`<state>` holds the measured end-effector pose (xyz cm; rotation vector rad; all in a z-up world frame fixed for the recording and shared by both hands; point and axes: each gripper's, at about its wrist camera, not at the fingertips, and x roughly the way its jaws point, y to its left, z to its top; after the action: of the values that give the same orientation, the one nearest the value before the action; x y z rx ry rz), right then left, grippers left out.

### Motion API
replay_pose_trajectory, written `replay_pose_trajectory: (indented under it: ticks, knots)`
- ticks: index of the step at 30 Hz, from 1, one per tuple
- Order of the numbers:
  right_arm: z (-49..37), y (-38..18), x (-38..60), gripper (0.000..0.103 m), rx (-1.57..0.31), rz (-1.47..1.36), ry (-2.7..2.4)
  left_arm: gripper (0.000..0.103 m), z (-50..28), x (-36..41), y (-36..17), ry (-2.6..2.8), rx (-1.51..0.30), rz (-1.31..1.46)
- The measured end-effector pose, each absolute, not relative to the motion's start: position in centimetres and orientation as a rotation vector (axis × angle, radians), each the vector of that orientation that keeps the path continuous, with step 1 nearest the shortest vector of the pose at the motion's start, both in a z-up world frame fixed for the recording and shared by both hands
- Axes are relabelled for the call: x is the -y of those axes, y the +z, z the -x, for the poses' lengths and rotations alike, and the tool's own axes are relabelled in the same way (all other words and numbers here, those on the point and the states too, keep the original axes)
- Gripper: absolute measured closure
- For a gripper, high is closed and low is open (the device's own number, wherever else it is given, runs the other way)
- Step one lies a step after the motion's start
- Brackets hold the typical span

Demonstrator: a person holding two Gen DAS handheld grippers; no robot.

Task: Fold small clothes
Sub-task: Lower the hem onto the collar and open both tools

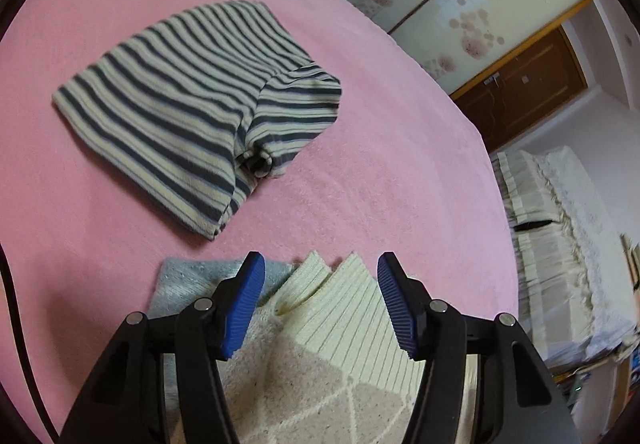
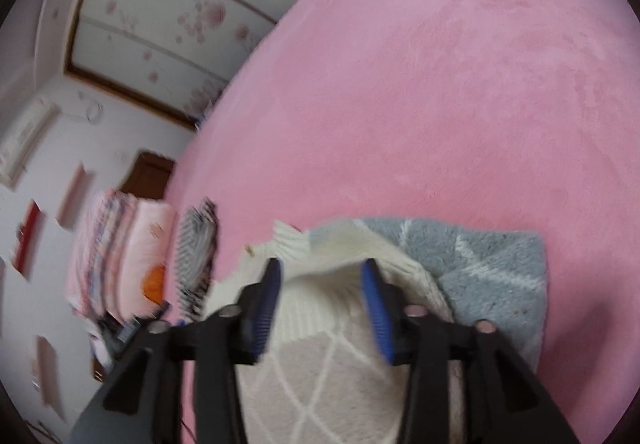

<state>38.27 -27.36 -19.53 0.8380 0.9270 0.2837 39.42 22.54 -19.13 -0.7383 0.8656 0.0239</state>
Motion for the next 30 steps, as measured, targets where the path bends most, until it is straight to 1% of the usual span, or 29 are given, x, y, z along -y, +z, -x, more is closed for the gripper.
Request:
replay_pose_trajectory:
  ticks: [1, 3, 8, 11, 12, 14, 16, 18, 23, 28, 30]
  knots:
    - [-38.0, -19.0, 27.6, 0.047, -0.905, -0.831, 0.271, 0.046, -39.1, -22.6, -19.1, 0.022, -0.864, 0.718]
    - [-37.8, -17.8, 27.8, 0.047, -0.876, -0.776, 0.251, 0.046, -39.3, -22.0, -18.4, 0.009, -0.871, 0.652]
    - [-37.9, -15.7, 25.9, 0.047, -0.872, -0.453, 0.178, 0.047, -39.6, -19.0, -17.5, -0.079, -0.920, 0.359]
    - [-38.2, -15.9, 24.2, 0.048, -0.898, -0.311, 0.208, 0.052, -39.8, -17.3, -17.3, -0.158, -0.950, 0.225]
    - [-38.3, -15.9, 23.5, 0.048, -0.899, -0.262, 0.213, 0.054, -39.9, -16.8, -17.4, -0.186, -0.961, 0.187]
    - [-38.3, -16.3, 22.3, 0.054, -0.898, -0.162, 0.223, 0.057, -40.2, -15.9, -17.6, -0.242, -0.989, 0.125]
    - [-38.3, -16.8, 21.2, 0.057, -0.903, -0.085, 0.235, 0.058, -40.2, -15.1, -17.8, -0.285, -1.012, 0.067]
    - [-38.5, -17.7, 20.5, 0.058, -0.915, -0.017, 0.245, 0.058, -40.3, -14.4, -18.4, -0.321, -1.031, 0.001]
    - [-39.4, -19.5, 19.7, 0.058, -0.952, 0.044, 0.250, 0.058, -41.0, -13.6, -20.2, -0.322, -1.066, -0.073]
    - [-40.0, -20.9, 19.3, 0.058, -0.980, 0.092, 0.248, 0.058, -42.2, -13.8, -22.2, -0.300, -1.082, -0.061]
    - [-40.2, -21.2, 19.0, 0.060, -0.987, 0.107, 0.248, 0.058, -42.5, -13.9, -22.5, -0.288, -1.090, -0.047]
